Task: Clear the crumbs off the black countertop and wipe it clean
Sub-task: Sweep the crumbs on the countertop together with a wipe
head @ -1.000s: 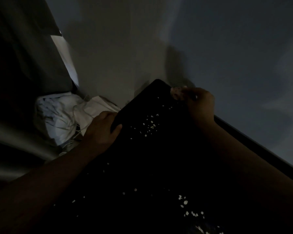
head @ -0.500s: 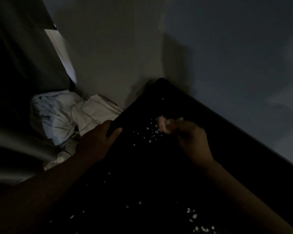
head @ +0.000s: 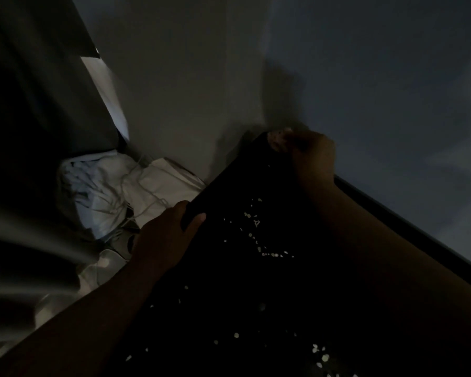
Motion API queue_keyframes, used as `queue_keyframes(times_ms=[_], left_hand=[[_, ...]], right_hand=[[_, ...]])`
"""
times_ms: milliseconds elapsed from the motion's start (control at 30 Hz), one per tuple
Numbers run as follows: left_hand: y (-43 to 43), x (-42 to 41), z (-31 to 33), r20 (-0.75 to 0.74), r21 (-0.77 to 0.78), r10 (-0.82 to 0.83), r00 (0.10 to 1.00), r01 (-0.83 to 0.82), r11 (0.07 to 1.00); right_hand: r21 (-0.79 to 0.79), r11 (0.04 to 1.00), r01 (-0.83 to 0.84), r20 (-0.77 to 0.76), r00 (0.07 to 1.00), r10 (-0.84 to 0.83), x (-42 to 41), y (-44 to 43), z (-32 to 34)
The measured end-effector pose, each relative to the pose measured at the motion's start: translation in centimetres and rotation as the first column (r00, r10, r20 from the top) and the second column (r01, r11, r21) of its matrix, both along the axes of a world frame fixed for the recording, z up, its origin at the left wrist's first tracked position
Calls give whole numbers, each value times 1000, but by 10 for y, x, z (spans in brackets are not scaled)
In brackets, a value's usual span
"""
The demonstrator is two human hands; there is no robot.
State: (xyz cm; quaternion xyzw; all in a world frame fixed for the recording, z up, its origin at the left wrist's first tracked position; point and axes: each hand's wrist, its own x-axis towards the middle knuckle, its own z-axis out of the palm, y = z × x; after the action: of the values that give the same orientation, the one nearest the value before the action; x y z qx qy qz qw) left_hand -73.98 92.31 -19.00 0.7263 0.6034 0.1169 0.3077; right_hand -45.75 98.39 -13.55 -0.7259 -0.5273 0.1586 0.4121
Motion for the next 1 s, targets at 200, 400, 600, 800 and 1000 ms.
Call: queue_keyframes(times_ms=[200, 400, 600, 800, 1000], left_hand=[[-2, 3, 6, 24, -29, 7, 1000, -6, 1000], [-6, 4, 6, 12, 41, 31, 999, -31, 999], [-6, 4, 3, 33, 60, 49, 998, -51, 997], [-3, 3, 4, -9, 27, 38, 999, -38, 999], [-4, 2, 3, 10, -13, 34, 999, -34, 999]], right_hand=[[-103, 978, -183, 125, 973, 195, -15, -27, -28], [-32, 908, -417, -31, 909, 416, -36, -140, -8], [-22, 958, -285, -311, 913, 264, -26, -128, 19], [43, 993, -106, -126, 986, 110, -17, -38, 14], [-106, 941, -321, -58, 947, 317, -41, -41, -18]])
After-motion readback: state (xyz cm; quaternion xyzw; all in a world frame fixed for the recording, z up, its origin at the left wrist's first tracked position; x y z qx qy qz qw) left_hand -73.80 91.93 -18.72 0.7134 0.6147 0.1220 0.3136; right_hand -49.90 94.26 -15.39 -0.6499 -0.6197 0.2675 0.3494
